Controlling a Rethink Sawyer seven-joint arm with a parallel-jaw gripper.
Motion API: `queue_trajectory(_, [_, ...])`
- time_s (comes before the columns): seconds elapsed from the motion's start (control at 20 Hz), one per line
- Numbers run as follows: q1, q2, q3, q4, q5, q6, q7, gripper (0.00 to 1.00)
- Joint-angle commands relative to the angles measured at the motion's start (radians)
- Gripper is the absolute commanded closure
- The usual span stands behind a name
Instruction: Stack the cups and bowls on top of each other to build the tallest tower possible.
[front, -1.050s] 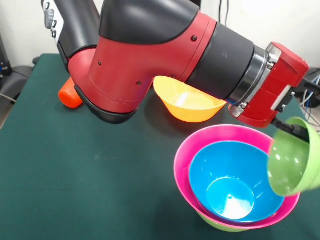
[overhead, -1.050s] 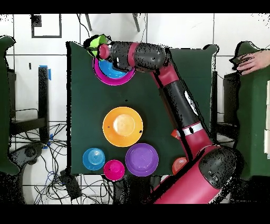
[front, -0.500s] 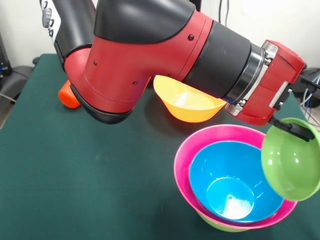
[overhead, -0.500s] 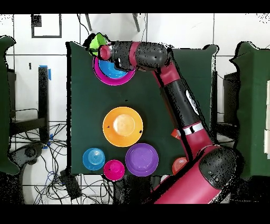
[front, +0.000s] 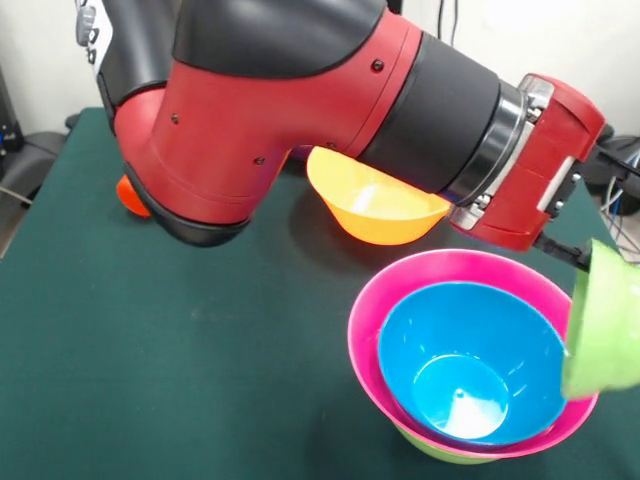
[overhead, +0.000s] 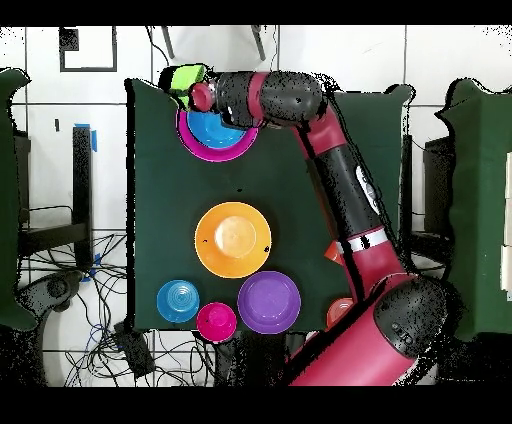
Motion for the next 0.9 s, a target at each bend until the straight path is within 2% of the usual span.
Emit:
queue_trajectory(0.05, [0.056, -0.023, -0.111, -0.235, -0.027, 0.238, -0.445, 0.00])
queue_trajectory(0.25, [0.089, -0.018, -0.135, -0.382, -0.063, 0.354, -0.538, 0.00])
queue_trajectory(0.45, [0.117, 0.008, -0.138, -0.494, -0.057, 0.456, -0.574, 0.00])
queue_trajectory(0.75, [0.122, 0.068, -0.105, -0.507, 0.051, 0.526, -0.511, 0.00])
queue_trajectory(0.9, [0.115, 0.079, -0.105, -0.485, 0.060, 0.497, -0.509, 0.00])
